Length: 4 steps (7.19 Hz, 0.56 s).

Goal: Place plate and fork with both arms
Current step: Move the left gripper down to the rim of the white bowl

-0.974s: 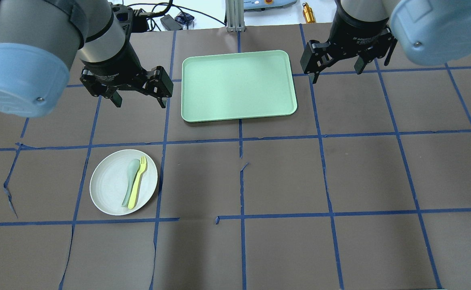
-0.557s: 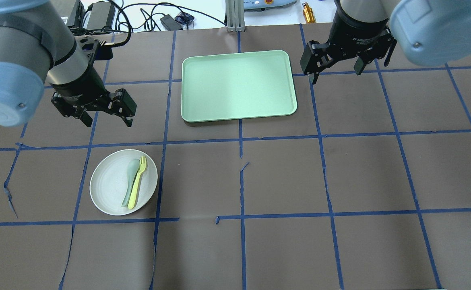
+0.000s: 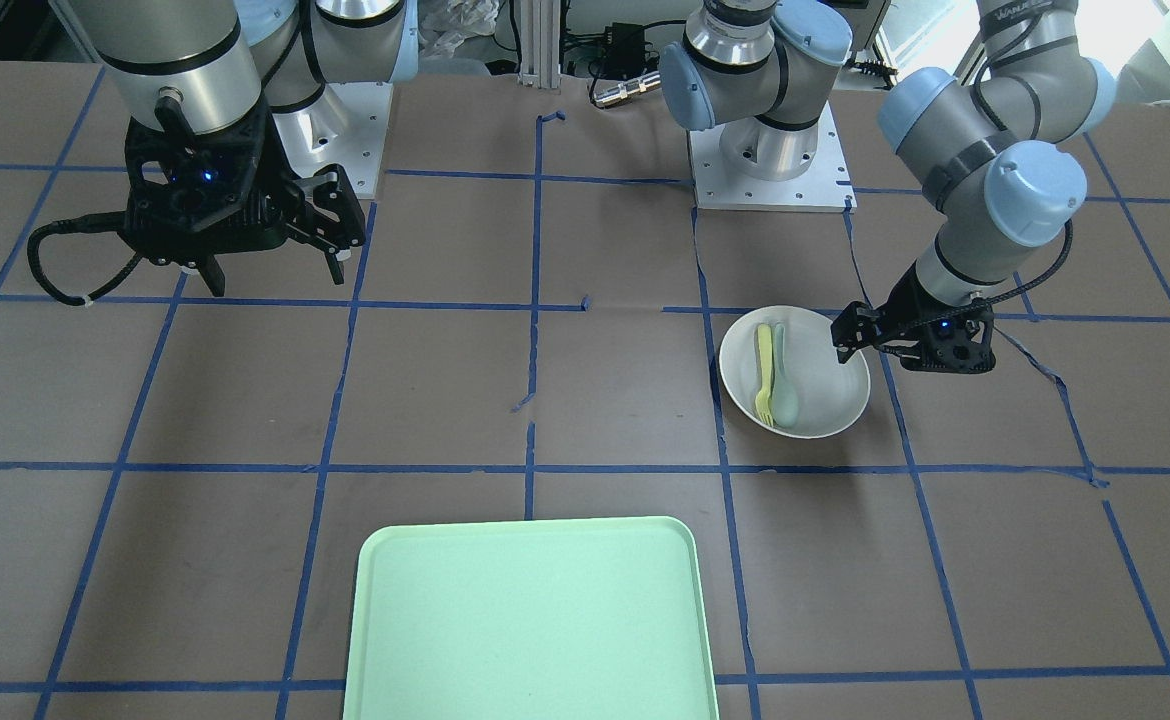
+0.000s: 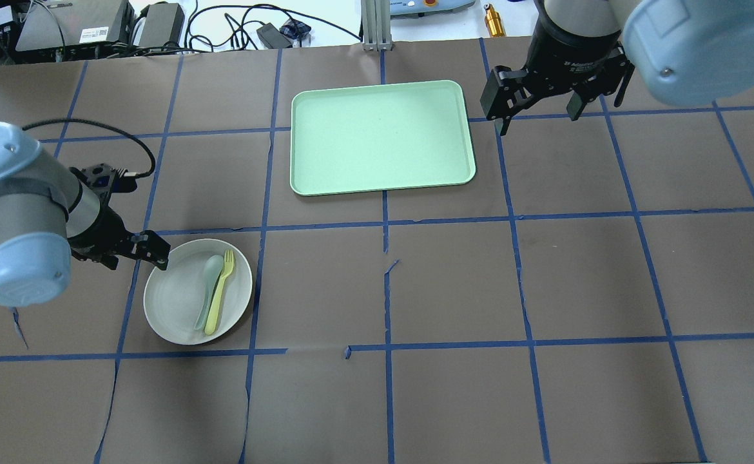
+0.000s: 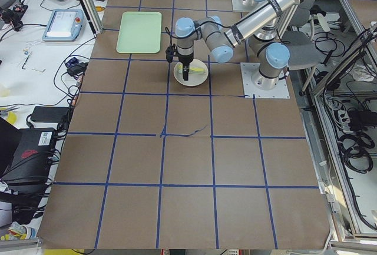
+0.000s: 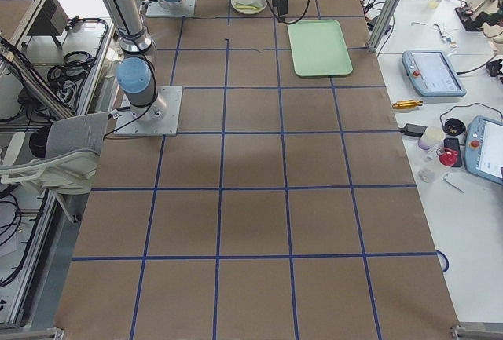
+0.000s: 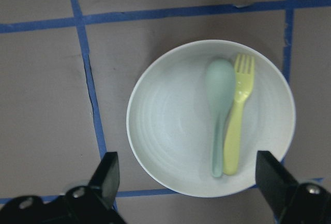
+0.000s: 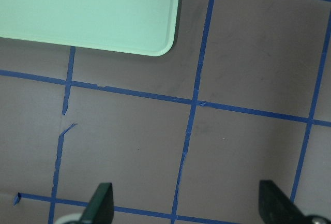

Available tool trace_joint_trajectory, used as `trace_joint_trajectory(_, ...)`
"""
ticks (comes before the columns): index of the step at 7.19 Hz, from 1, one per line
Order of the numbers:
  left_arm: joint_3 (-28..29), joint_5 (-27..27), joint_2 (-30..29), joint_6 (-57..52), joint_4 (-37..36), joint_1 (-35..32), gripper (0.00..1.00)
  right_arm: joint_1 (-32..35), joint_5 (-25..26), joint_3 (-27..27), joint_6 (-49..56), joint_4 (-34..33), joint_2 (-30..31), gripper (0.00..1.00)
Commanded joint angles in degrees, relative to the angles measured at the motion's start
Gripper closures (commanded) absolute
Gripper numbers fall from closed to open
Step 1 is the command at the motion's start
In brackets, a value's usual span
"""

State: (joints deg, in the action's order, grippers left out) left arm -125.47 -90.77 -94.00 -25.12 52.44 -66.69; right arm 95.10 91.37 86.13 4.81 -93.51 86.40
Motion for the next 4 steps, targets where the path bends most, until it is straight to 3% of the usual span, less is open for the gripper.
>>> trace_joint_trajectory(1,-3.9,0.1,-2.9,-2.0,-5.0,2.2,0.16,0.0,0.0,-0.1,0.0,0.0,0.0,0.00)
trace_joint_trajectory(2,-4.1,0.3,-3.5,-1.9,-5.1,2.2,0.25,0.0,0.0,-0.1,0.0,0.1,0.1,0.00)
trace_joint_trajectory(4,-4.0,0.4,-3.7,-1.9,-4.9,2.2,0.58,0.0,0.0,-0.1,0.0,0.1,0.1,0.00)
